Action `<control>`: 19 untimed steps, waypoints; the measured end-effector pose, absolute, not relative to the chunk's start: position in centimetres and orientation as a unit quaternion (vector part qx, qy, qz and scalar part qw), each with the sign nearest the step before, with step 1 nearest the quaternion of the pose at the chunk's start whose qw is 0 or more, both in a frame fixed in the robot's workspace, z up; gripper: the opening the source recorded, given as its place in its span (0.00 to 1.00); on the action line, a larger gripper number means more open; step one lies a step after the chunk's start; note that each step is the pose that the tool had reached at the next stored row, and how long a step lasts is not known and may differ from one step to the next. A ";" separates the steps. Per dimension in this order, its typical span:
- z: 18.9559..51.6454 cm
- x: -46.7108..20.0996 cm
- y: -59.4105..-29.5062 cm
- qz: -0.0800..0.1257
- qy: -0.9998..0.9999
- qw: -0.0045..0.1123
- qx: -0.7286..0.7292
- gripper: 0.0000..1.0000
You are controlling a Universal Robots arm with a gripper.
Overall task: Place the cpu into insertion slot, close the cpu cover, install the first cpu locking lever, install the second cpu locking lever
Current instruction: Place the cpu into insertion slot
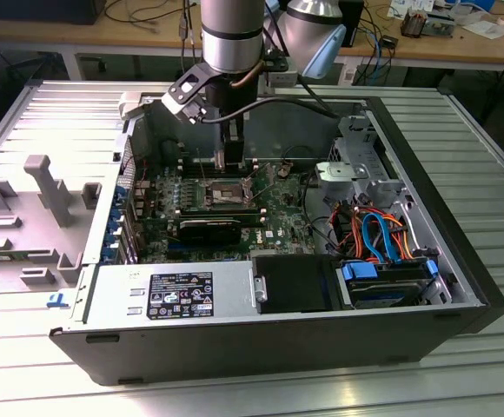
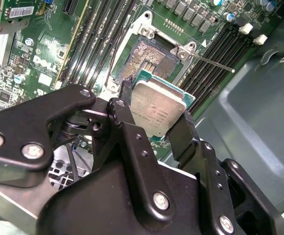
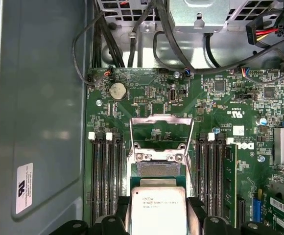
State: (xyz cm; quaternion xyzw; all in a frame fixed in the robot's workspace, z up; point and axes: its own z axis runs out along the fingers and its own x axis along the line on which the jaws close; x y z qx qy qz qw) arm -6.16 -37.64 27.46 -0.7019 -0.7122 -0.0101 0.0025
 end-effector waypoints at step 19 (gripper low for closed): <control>23.5 -6.4 -36.8 0.009 -0.724 -0.016 -0.690 0.55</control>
